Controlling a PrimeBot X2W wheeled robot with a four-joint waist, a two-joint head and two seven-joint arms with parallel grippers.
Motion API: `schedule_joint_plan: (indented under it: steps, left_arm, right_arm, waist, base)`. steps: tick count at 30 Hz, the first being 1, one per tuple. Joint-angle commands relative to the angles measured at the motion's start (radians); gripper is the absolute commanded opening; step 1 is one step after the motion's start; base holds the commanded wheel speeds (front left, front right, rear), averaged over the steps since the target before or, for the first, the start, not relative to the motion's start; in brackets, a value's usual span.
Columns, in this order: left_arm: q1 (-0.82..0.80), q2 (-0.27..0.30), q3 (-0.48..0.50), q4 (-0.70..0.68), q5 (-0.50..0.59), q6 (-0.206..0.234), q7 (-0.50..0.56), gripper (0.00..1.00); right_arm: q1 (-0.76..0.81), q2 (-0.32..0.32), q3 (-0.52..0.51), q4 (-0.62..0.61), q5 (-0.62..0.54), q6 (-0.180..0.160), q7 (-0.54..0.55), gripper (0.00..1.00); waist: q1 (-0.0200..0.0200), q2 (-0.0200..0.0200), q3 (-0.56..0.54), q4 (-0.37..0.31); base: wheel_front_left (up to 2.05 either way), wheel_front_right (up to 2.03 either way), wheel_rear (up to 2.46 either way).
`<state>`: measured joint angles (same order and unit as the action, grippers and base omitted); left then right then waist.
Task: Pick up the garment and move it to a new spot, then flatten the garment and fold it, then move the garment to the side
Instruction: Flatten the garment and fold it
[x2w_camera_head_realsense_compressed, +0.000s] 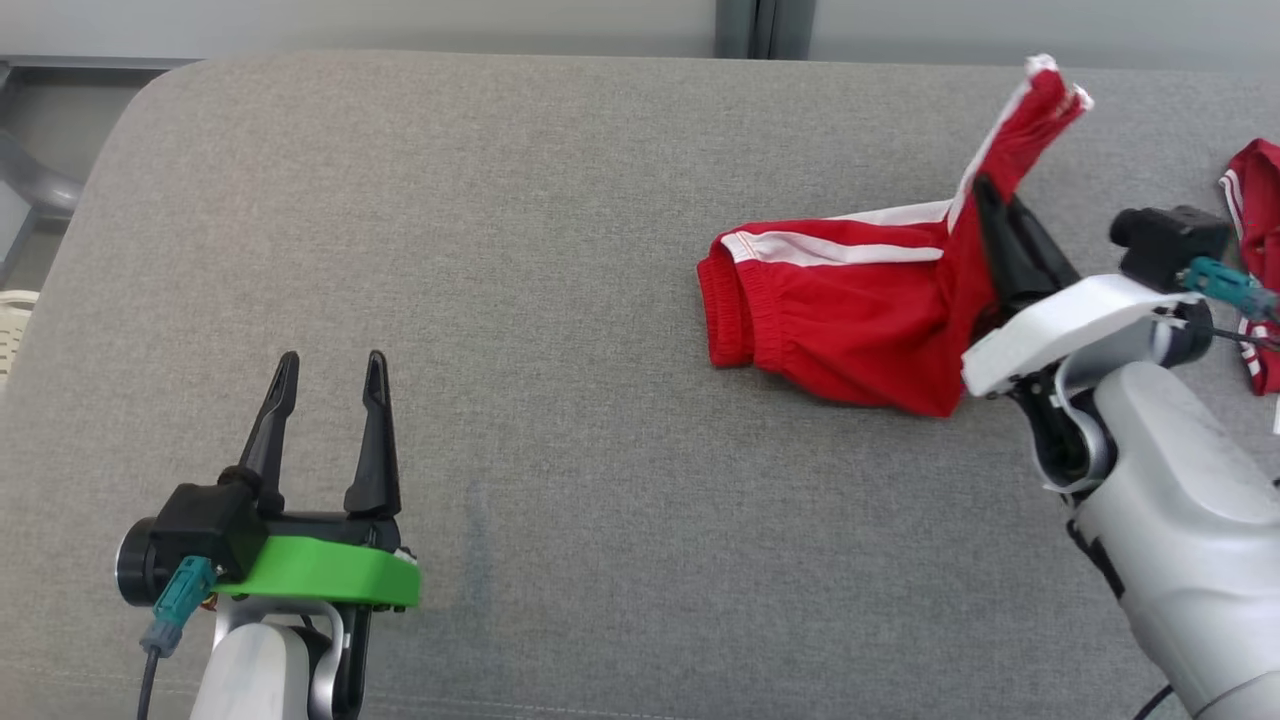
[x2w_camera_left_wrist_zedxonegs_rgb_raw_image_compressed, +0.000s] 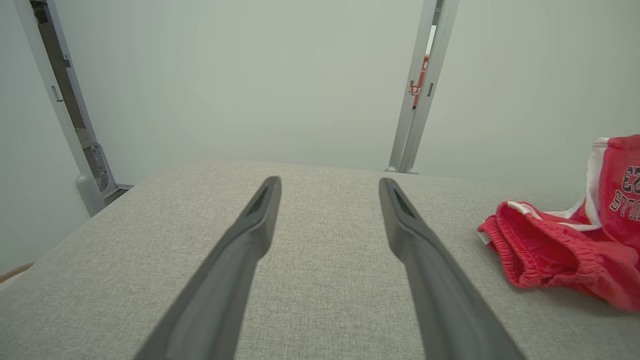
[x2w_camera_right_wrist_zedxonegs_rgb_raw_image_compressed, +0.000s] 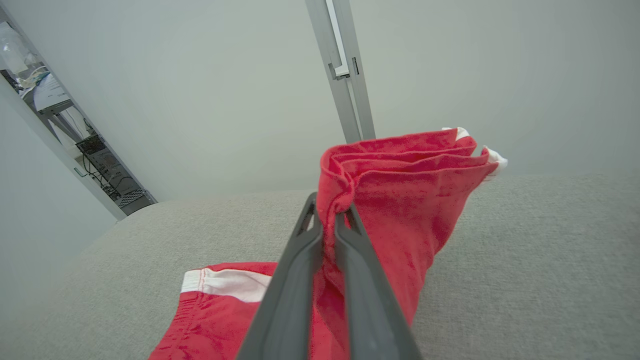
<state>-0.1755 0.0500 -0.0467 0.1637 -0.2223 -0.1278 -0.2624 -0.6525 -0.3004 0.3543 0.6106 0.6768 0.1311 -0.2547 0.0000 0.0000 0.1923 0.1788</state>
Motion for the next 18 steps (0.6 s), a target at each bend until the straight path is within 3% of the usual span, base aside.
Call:
schedule_joint_plan:
  steps: [1,7,18]
  left_arm:
    - [0.006,0.002,-0.002,0.001,-0.003,-0.004,-0.002,1.0]
    - [-0.005,0.002,-0.023,-0.004,-0.025,0.002,-0.002,1.0]
    - [-0.012,0.002,-0.042,0.001,-0.053,0.014,-0.002,1.0]
  right_arm:
    - [-0.007,0.013,0.018,-0.015,-0.016,-0.001,0.007,0.0]
    - [0.038,0.064,0.108,-0.063,-0.08,-0.001,0.031,0.0]
    - [0.161,0.087,0.239,-0.052,-0.144,-0.001,0.031,0.0]
  waist:
    - [0.0,0.0,0.003,0.01]
    - [0.0,0.0,0.02,0.052]
    - [0.0,0.0,0.042,0.082]
  base:
    - [0.0,0.0,0.0]
    - [0.0,0.0,0.0]
    - [0.0,0.0,0.0]
